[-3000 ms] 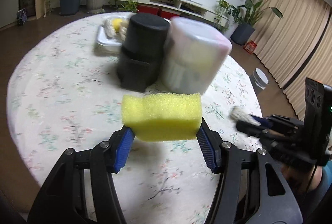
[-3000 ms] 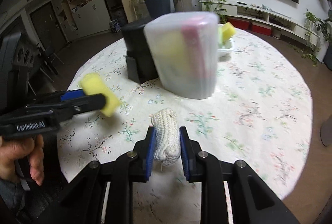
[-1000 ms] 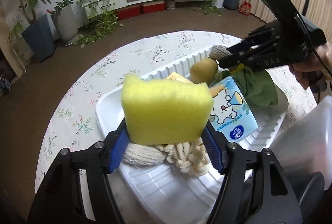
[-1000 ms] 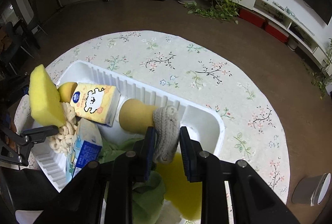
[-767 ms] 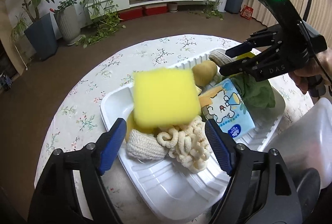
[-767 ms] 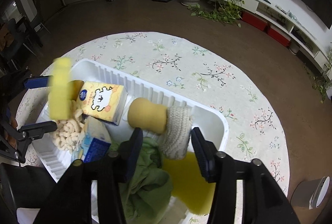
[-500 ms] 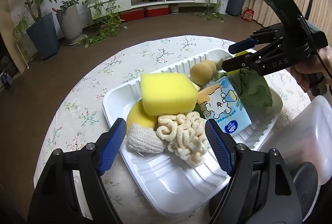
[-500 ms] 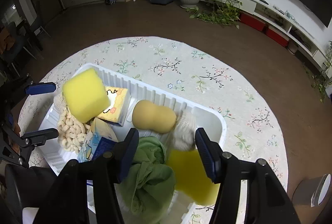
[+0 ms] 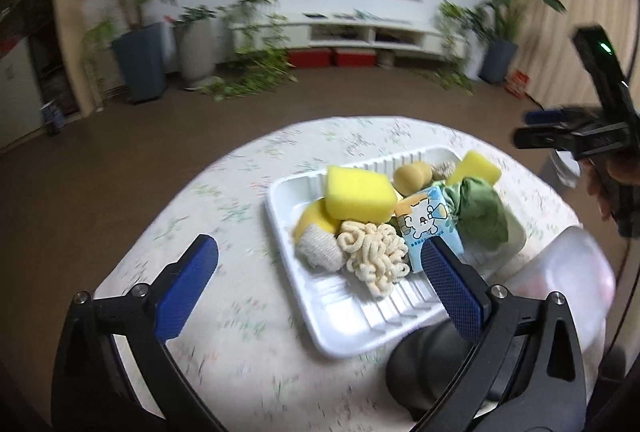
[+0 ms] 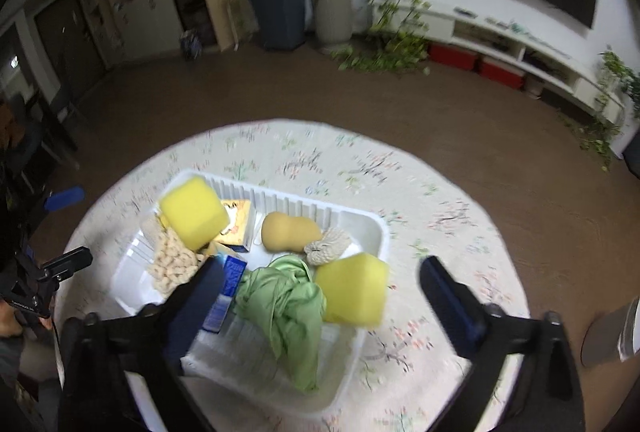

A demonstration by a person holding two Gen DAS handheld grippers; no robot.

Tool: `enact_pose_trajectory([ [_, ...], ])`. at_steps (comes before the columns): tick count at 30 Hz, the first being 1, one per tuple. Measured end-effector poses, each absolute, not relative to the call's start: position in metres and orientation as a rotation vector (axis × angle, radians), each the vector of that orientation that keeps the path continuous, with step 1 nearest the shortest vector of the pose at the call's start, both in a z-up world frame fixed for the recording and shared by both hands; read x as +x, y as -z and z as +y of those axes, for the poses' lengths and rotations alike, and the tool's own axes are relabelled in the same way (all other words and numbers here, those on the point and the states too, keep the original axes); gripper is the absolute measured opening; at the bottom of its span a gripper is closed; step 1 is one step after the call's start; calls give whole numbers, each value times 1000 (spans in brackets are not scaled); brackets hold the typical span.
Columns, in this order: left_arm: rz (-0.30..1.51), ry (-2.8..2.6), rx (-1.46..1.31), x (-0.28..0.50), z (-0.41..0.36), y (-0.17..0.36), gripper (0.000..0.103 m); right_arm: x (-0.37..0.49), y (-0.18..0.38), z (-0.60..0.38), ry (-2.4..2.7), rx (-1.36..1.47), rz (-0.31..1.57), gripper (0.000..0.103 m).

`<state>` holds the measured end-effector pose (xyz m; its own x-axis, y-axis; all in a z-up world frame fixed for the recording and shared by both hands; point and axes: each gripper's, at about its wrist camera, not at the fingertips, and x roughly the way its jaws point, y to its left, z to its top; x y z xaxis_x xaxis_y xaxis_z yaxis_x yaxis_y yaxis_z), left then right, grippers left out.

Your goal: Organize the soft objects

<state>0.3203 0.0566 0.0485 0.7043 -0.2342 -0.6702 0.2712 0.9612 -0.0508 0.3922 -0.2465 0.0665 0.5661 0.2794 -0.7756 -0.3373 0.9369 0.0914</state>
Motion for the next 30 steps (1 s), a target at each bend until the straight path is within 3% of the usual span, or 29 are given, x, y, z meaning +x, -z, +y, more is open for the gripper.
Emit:
enact_pose_trajectory([
  [10, 610, 152, -5, 208, 57, -81, 103, 250, -121, -265, -290, -17, 679, 103],
  [19, 631, 147, -40, 138, 30, -77, 103, 130, -87, -241, -249, -19, 641, 103],
  [30, 722, 37, -5, 102, 4, -54, 103, 73, -57, -226, -160, 9, 641, 103],
])
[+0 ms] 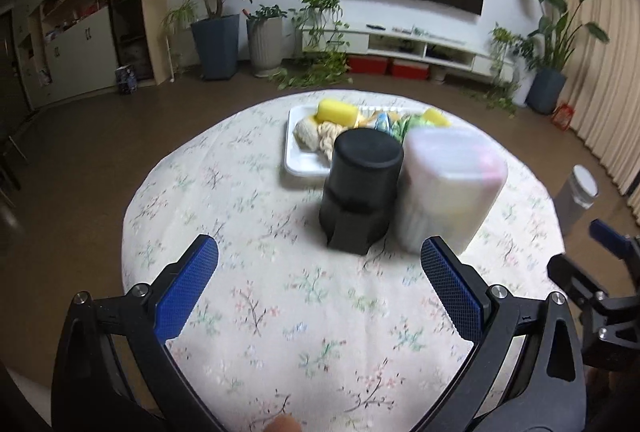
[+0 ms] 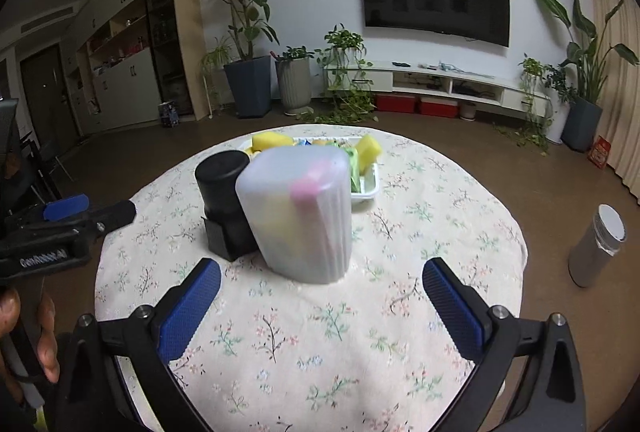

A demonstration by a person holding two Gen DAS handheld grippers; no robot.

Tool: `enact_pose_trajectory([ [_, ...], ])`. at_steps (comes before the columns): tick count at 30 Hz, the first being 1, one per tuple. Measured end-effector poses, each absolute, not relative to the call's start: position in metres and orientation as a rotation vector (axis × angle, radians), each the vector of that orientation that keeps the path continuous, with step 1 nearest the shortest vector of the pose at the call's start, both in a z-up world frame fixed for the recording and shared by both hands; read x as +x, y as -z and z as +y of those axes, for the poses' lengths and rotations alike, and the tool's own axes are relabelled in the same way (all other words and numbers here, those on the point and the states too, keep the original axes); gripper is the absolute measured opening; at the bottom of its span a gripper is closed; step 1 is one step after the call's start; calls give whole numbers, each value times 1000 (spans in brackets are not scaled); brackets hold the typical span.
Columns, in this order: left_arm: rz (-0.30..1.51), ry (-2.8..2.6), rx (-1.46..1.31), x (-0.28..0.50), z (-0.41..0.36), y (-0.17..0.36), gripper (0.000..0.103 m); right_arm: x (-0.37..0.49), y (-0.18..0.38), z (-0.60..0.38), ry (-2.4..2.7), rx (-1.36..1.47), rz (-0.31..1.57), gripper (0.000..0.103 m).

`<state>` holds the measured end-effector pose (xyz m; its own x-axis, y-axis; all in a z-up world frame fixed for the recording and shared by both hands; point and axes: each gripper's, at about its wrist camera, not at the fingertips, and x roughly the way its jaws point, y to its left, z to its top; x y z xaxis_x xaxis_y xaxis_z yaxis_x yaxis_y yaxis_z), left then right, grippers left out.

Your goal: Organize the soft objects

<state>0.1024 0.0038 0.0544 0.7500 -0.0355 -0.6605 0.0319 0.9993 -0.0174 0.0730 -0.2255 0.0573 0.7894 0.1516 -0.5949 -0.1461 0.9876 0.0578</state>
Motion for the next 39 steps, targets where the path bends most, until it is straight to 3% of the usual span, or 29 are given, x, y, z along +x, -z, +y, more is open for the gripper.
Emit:
enact_pose_trajectory([
  [39, 741, -47, -4, 91, -9, -40, 103, 56, -53, -204, -17, -29, 631, 103],
])
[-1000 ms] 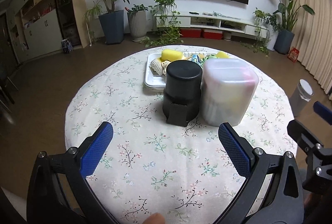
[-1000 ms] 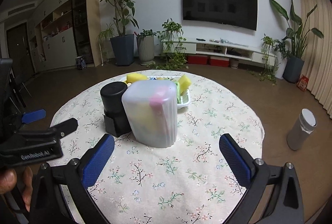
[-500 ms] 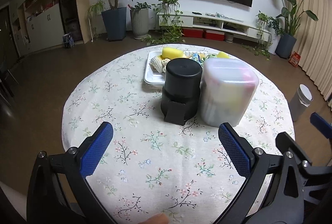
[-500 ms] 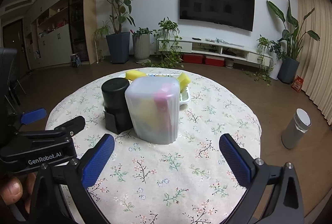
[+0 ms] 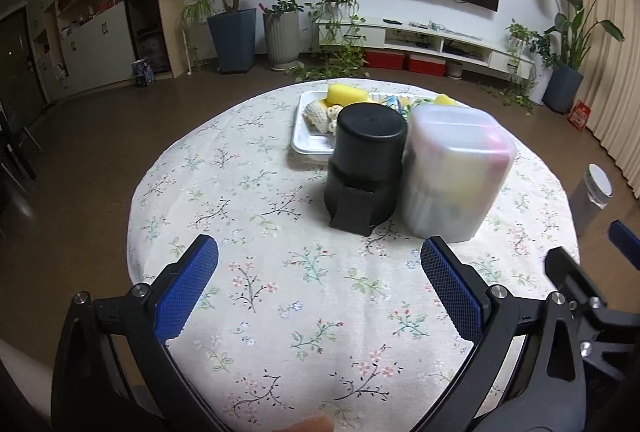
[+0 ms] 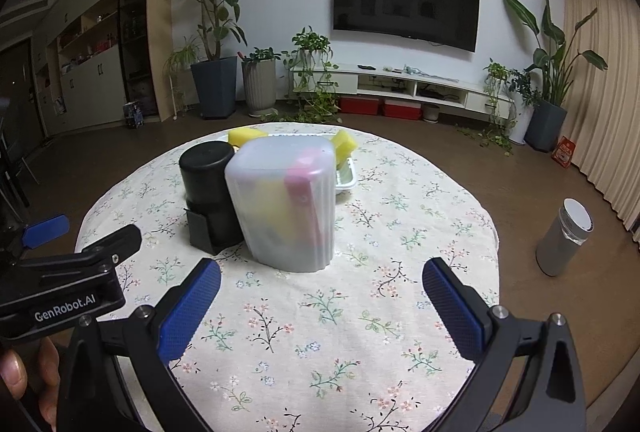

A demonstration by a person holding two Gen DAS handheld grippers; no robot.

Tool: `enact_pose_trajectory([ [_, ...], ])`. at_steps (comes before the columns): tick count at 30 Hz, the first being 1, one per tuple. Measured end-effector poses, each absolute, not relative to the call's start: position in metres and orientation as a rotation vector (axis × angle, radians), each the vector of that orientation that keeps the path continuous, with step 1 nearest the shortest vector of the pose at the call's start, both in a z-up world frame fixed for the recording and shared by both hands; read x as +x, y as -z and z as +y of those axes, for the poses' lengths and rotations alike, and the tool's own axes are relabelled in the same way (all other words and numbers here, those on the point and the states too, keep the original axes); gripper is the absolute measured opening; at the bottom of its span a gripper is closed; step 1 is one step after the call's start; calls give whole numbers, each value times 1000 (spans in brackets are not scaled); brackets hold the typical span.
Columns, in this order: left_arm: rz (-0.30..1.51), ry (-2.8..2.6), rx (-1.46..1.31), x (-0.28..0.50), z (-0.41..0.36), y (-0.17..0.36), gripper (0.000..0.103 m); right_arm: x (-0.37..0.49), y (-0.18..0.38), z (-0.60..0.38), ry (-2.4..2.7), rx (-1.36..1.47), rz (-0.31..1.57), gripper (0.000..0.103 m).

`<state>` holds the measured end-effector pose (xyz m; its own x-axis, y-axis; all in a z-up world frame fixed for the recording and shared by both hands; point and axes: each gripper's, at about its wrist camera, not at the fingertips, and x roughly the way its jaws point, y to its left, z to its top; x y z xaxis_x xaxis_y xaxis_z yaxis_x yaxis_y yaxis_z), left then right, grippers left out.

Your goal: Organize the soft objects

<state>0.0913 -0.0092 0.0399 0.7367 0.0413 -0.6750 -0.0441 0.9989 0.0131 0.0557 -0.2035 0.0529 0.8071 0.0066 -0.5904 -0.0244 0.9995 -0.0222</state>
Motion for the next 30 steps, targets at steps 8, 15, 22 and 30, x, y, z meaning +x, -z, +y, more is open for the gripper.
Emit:
enact_pose_trajectory([
  [8, 742, -47, -37, 93, -4, -36, 103, 58, -51, -205, -8, -27, 646, 103],
  [15, 745, -42, -40, 93, -4, -34, 103, 58, -51, -206, -9, -28, 647, 103],
  [22, 739, -29, -46, 93, -5, -33, 103, 58, -51, -207, -10, -28, 646, 103],
  [30, 746, -25, -42, 93, -7, -33, 103, 58, -51, -207, -9, -27, 647, 103],
])
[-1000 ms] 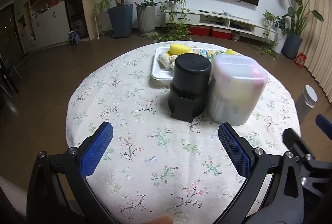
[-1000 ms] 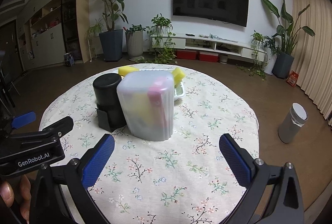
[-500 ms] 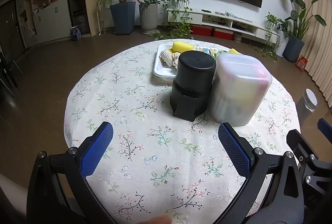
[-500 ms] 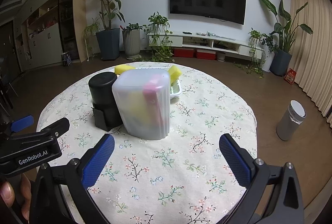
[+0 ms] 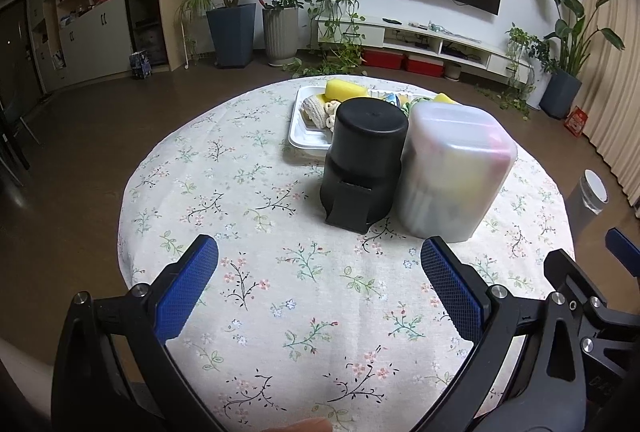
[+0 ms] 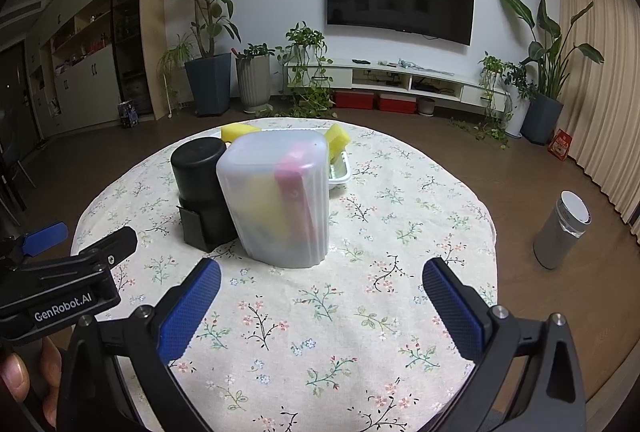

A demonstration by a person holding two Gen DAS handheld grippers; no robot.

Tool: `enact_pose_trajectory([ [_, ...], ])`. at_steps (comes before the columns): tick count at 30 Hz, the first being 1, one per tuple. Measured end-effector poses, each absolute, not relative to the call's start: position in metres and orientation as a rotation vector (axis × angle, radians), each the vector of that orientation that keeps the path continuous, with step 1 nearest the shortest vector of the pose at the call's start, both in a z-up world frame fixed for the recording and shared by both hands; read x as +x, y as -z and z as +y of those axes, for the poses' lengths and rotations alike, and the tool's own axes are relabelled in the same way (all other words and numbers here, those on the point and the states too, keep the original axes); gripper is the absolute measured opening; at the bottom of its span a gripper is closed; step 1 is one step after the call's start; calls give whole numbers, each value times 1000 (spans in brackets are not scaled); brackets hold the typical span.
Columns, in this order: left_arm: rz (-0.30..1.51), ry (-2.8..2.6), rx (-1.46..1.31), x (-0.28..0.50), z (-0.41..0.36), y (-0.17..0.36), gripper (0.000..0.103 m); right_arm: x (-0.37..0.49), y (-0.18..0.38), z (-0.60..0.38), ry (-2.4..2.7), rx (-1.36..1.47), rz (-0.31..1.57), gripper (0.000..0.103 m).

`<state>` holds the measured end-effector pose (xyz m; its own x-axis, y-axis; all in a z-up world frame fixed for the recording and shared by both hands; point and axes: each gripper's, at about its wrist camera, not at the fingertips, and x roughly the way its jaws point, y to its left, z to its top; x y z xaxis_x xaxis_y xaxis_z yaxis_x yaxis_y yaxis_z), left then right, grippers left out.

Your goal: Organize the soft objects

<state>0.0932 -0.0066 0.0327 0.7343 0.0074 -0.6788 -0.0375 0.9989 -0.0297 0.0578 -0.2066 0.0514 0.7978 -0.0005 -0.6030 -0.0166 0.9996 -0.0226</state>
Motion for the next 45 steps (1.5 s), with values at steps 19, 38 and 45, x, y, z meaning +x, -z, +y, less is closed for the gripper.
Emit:
enact_pose_trajectory([
  [19, 748, -20, -59, 93, -5, -35, 103, 58, -51, -207, -9, -25, 648, 103],
  [38, 749, -16, -54, 93, -7, -36, 103, 57, -51, -206, -9, -25, 649, 103],
  [45, 748, -7, -55, 93, -8, -35, 103, 57, -51, -207, -9, -25, 651, 103],
])
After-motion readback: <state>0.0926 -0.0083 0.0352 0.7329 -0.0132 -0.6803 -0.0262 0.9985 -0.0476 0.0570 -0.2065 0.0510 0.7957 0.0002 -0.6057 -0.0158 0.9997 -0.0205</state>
